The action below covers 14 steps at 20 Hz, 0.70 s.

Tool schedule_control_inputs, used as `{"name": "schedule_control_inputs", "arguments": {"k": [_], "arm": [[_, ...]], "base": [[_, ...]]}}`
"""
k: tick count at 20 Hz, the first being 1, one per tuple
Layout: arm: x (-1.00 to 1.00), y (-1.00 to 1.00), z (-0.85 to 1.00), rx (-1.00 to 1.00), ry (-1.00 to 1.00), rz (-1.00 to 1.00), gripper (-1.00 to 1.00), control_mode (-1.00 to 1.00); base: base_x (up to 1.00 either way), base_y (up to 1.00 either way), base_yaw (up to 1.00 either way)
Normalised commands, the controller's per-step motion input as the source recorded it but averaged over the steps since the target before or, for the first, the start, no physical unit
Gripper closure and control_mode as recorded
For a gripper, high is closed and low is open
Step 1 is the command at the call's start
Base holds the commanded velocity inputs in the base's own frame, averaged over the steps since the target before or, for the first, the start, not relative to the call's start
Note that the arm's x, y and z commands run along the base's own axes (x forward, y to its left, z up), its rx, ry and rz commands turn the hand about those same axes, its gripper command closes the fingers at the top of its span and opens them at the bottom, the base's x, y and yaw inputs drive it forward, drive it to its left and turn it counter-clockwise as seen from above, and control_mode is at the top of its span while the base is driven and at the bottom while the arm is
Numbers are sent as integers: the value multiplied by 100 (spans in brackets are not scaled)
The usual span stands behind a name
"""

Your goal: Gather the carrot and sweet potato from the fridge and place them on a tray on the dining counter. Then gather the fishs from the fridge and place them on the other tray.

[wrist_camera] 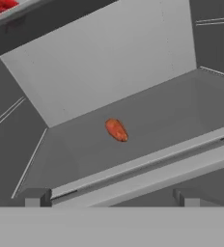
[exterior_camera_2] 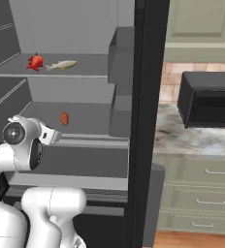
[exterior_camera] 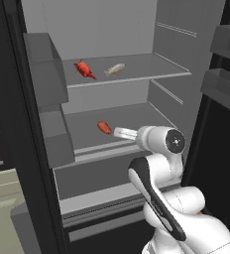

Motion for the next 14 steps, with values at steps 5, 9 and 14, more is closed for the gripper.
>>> {"name": "schedule_control_inputs", "arguments": {"k": [5, 9, 14], "arm": [[27, 35, 12, -12, 31, -2, -100, -100], [38, 12, 8, -8, 34, -1, -100, -100], [30, -10, -2, 0, 19, 2, -100, -100]], "base": [[0, 0, 0], [0, 0, 0], [0, 0, 0]]}}
